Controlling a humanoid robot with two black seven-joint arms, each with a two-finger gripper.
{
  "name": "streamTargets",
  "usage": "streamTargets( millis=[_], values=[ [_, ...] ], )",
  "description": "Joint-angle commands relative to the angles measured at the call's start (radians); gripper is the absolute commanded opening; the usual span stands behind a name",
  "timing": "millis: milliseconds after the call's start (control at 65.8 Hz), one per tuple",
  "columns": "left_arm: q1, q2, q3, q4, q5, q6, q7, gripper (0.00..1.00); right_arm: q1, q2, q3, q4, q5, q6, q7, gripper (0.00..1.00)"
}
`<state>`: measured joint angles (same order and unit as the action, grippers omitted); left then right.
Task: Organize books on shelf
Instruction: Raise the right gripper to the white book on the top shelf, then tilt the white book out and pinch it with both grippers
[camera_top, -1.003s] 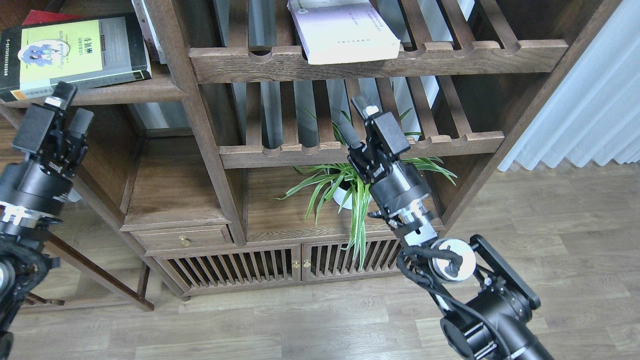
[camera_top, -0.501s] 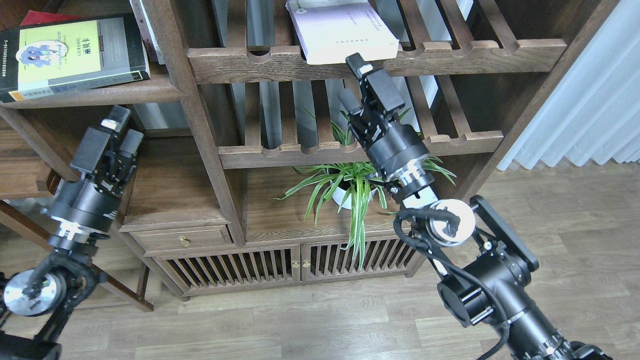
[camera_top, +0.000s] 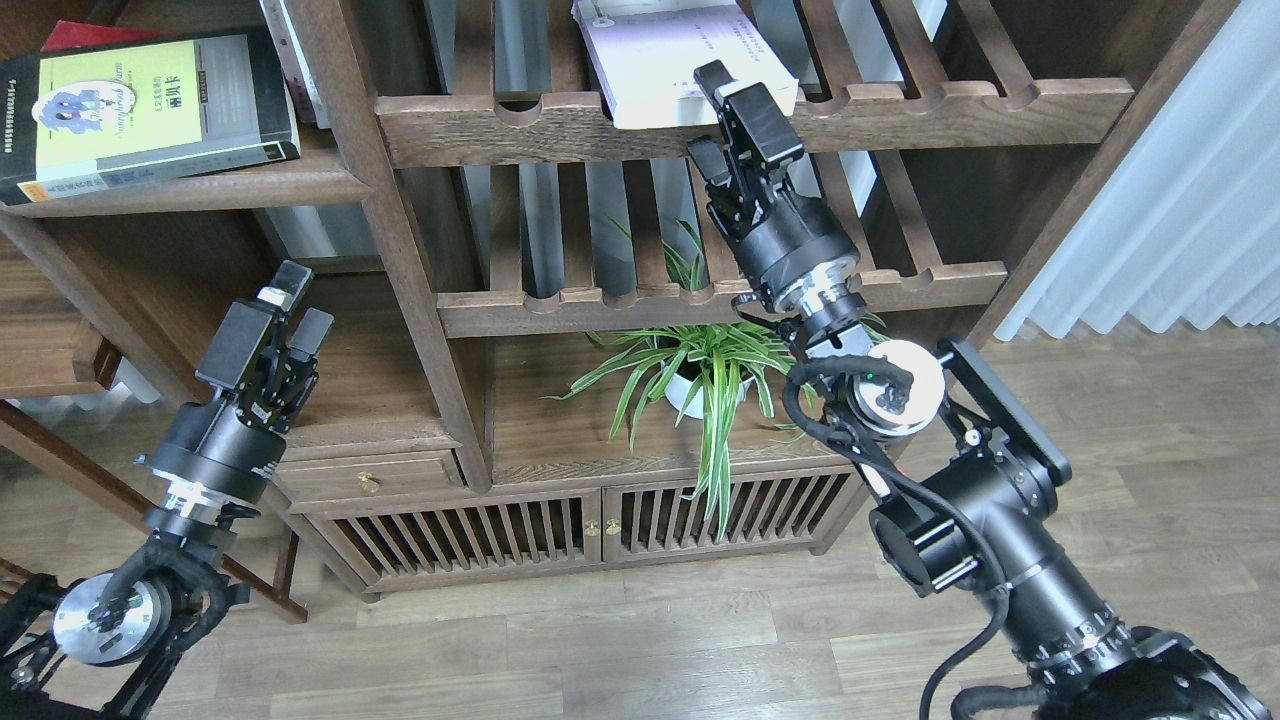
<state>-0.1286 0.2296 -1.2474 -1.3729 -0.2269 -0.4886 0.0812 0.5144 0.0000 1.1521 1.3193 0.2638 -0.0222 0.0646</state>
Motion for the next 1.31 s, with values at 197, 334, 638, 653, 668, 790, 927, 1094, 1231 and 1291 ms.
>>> streamTargets(
  millis=[197,334,638,653,668,790,927,1094,1231,1291],
  values=[
    [0.001,-0.001,0.009,0.009,0.0,0.0,0.0,0.99,0.03,0.0,0.004,-0.025,0.0,-0.027,0.0,0.77],
    [0.0,-0.001,0.017,0.012,0.0,0.0,0.0,0.99,0.036,0.0,0.008,-0.029,0.0,-0.027,-0.002,0.69],
    [0.001,-0.001,0.026,0.021,0.0,0.0,0.0,0.99,0.032,0.0,0.009,-0.029,0.003,-0.01,-0.003,0.29],
    [0.001,0.0,0.026,0.023,0.0,0.0,0.0,0.99,0.032,0.0,0.008,-0.029,0.005,-0.009,-0.003,0.27],
    [0.001,-0.001,0.026,0.023,0.0,0.0,0.0,0.99,0.03,0.0,0.009,-0.029,0.005,-0.008,-0.003,0.26],
    [0.003,-0.003,0.034,0.023,0.0,0.0,0.0,0.99,0.029,0.0,0.009,-0.029,0.008,0.011,-0.009,0.11],
    [0.004,-0.016,0.062,0.031,-0.011,0.0,0.0,0.99,0.021,0.0,0.011,-0.035,0.008,0.082,-0.014,0.04],
    [0.004,-0.059,0.098,0.029,-0.017,0.0,0.0,0.99,-0.03,0.0,0.017,-0.025,0.028,0.208,-0.022,0.04],
    [-0.003,-0.134,0.12,0.021,-0.02,0.0,0.003,0.97,-0.108,0.0,0.021,0.038,0.084,0.324,-0.04,0.04],
    [-0.008,-0.156,0.123,0.017,-0.02,0.0,0.008,0.96,-0.157,0.0,0.02,0.083,0.089,0.343,-0.042,0.04]
  ],
)
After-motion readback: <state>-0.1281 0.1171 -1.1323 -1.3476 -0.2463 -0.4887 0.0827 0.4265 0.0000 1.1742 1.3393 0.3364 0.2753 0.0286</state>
